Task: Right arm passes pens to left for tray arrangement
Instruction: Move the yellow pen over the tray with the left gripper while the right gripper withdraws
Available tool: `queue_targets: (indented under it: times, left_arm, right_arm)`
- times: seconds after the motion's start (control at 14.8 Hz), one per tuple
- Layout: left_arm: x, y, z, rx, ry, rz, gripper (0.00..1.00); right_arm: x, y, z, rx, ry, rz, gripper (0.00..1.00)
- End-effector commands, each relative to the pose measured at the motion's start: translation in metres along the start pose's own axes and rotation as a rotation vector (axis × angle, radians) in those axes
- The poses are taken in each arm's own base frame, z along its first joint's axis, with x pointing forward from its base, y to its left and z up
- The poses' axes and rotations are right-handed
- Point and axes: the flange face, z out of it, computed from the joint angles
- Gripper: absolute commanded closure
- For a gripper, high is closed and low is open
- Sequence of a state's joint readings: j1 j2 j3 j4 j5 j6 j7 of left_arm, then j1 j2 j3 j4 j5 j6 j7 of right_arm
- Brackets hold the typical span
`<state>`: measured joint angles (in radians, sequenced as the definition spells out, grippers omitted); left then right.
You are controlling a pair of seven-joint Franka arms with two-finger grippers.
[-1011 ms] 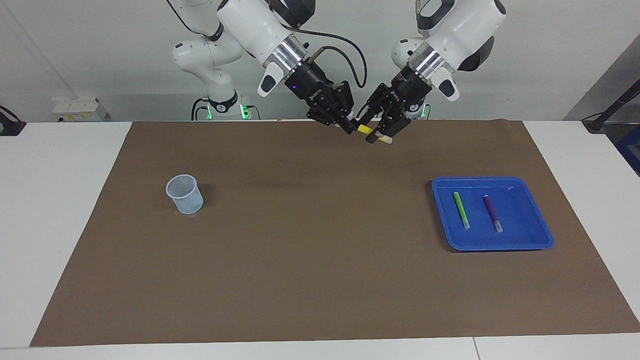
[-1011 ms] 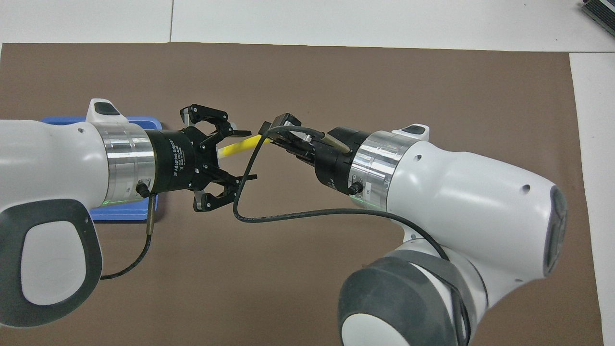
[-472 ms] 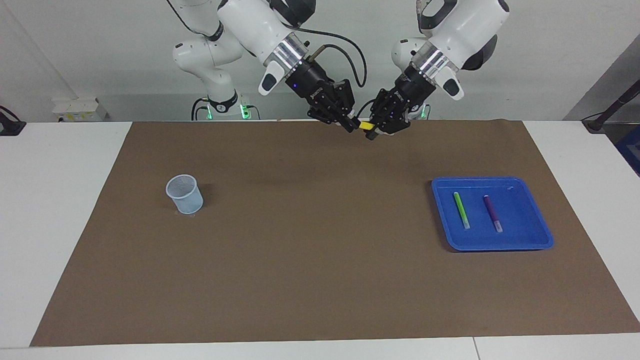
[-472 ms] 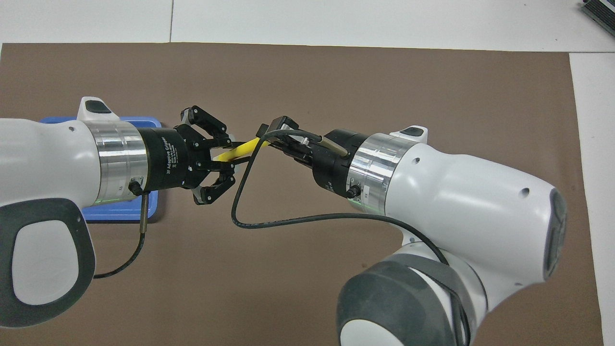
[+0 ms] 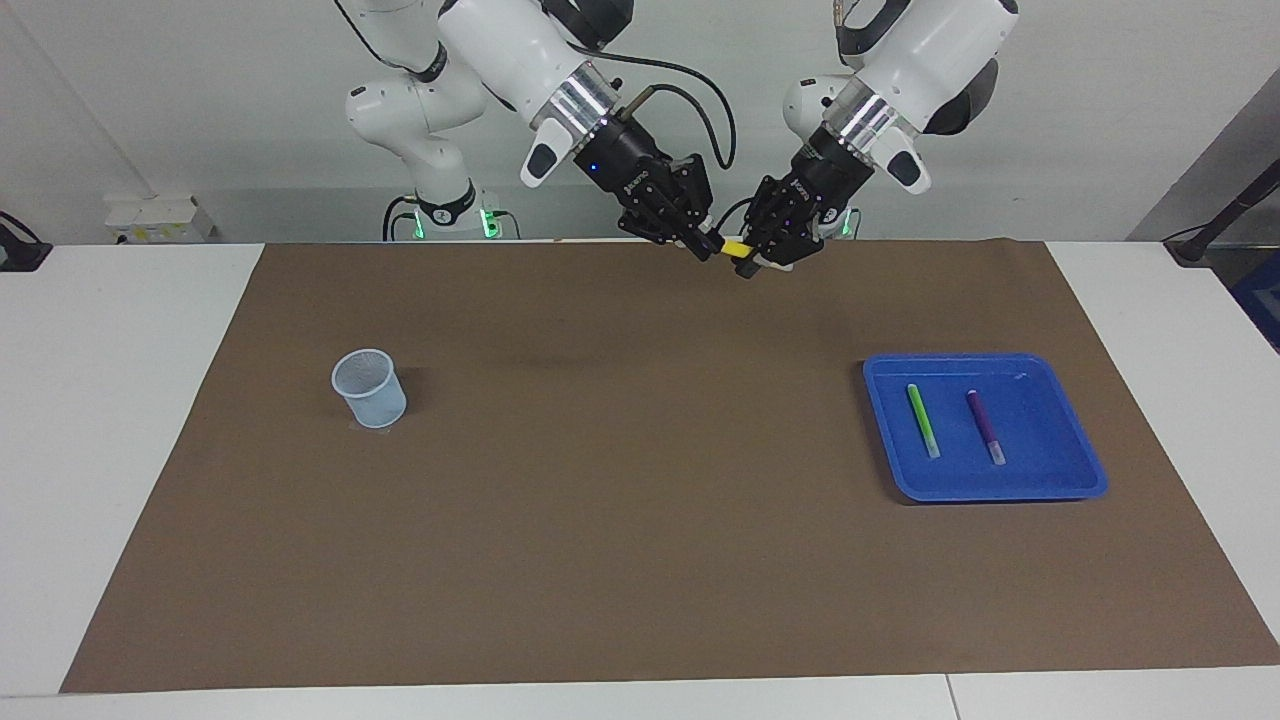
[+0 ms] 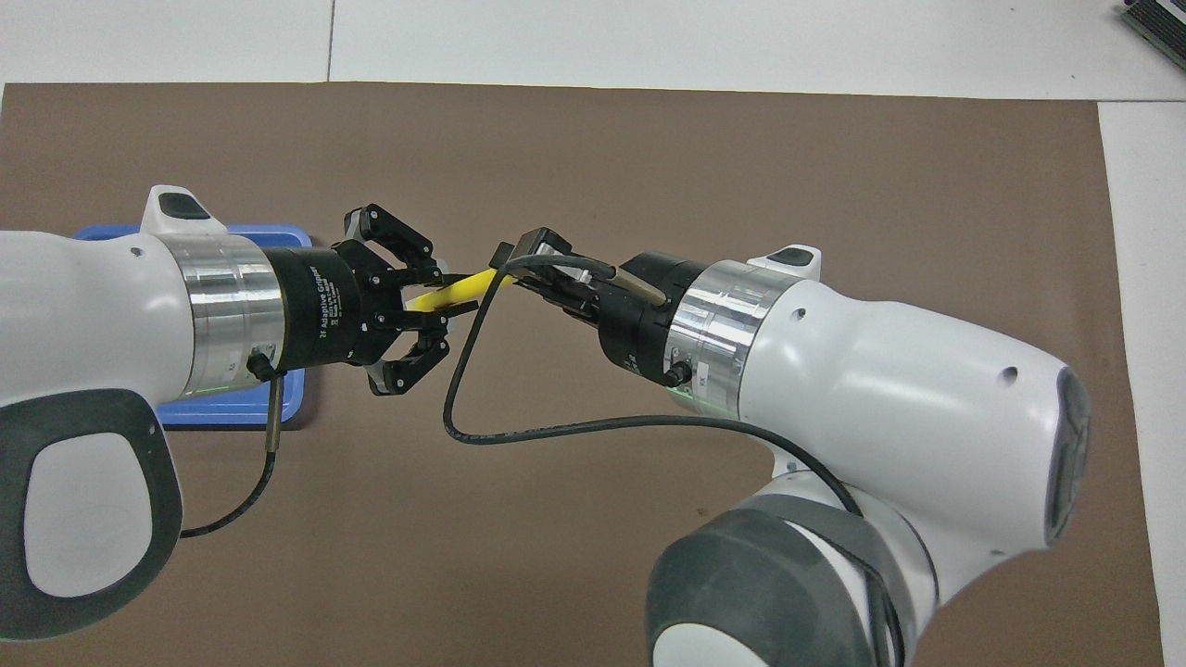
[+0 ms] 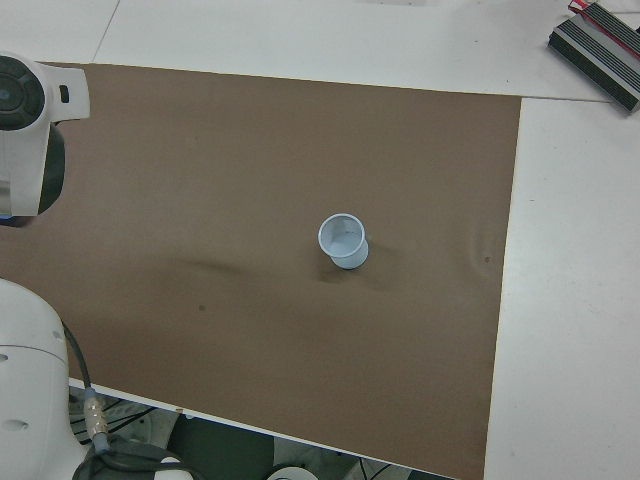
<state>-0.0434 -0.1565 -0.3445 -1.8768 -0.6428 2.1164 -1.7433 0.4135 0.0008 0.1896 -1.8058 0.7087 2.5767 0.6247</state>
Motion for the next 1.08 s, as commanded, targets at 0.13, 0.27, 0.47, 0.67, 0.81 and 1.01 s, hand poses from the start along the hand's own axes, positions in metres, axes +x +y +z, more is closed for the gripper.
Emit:
queue_targets:
  times: [0.13,0.27,0.47,0.67,0.81,1.01]
  left_arm:
    - [-0.0020,-0.0161,-0.0071,0.045,0.036,0.018,1.00]
    - [-0.0019,-0.0155,-0.0081,0.043,0.036,0.018,1.00]
    - [-0.0018,-0.0157,-0.0080,0.045,0.036,0.016,1.00]
    - [-0.0012,-0.0153,-0.0083,0.044,0.036,0.015,1.00]
    - [-0.0011,-0.0154,-0.0082,0.045,0.038,0.016,1.00]
    - [-0.0005,-0.0150,-0.0087,0.044,0.038,0.016,1.00]
  right_arm:
    - [0.0121,0.0020,-0.0068,0.023,0.028,0.002,1.00]
    - [0.0121,0.0020,-0.0068,0.023,0.028,0.002,1.00]
    - [0.0120,0.0021,-0.0067,0.022,0.027,0.002,1.00]
    - [0.0131,0.0031,-0.0068,0.019,0.024,0.011,0.45]
    - [0.0126,0.0032,-0.0065,0.020,0.026,0.008,0.00]
    - [0.0156,0.0045,-0.0076,0.016,0.030,0.000,0.00]
